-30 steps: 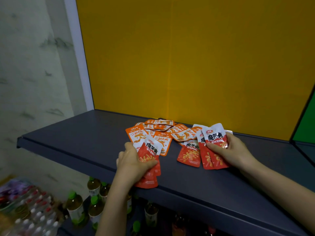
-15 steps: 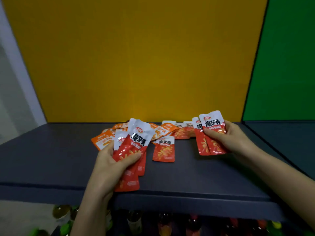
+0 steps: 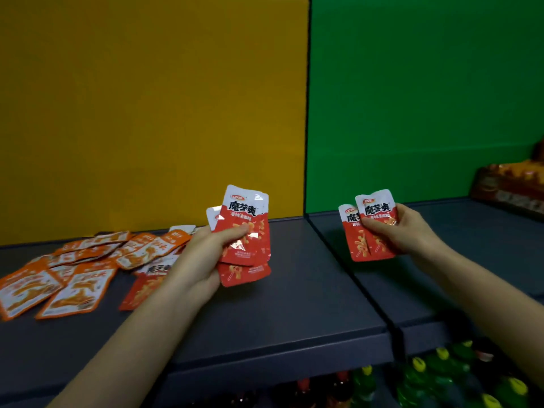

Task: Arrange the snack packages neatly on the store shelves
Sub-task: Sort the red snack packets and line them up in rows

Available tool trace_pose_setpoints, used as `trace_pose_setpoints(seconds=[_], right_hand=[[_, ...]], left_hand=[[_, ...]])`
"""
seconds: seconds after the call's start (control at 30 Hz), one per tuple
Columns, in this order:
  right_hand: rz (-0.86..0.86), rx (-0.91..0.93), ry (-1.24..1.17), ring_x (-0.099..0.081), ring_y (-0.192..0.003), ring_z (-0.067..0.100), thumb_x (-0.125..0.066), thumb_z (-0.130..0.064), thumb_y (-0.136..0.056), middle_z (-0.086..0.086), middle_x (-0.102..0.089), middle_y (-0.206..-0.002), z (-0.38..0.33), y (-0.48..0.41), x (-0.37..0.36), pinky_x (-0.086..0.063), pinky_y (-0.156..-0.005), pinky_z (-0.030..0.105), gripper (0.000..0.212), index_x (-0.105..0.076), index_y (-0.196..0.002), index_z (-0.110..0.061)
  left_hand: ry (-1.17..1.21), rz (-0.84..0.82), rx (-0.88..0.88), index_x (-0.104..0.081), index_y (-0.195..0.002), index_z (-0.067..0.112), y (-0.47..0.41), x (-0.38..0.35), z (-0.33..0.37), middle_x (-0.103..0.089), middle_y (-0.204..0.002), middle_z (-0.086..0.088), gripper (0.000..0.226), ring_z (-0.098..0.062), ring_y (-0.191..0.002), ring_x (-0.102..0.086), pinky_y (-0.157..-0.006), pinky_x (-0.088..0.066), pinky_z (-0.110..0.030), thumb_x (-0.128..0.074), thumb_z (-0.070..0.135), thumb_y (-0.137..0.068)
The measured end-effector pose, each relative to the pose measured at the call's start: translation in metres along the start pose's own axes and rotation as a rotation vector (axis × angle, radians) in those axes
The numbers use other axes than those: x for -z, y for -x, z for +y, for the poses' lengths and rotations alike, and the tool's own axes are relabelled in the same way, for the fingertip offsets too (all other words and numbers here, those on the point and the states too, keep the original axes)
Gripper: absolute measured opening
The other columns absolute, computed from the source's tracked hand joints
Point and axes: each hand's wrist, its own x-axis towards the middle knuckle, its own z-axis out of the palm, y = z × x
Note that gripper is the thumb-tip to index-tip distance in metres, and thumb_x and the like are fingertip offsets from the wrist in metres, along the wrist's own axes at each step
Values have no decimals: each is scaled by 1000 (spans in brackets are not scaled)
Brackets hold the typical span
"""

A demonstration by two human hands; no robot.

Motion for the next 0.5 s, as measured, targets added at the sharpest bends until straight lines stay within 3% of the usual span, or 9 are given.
trace_pose_setpoints(seconds=[0.17, 0.5], right_hand=[[-29, -71, 73, -67, -93, 28, -75, -19, -77, 13, -69, -106, 30, -54, 43, -53, -89, 44, 23, -57, -90, -17], [-118, 18, 362, -61, -108, 28, -76, -29, -75, 12, -65, -118, 55, -126, 38, -48, -95, 39, 47, -60, -114, -8]], left_hand=[[-2, 7, 77, -61, -110, 9, -34, -69, -20, -69, -88, -9, 25, -21, -73, -66, -65, -56, -37, -62, 6, -85], [-133, 116, 94, -55, -117, 5, -96, -160, -50, -65, -90, -9, 33, -18, -69, -61, -61, -51, -31, -62, 5, -85]])
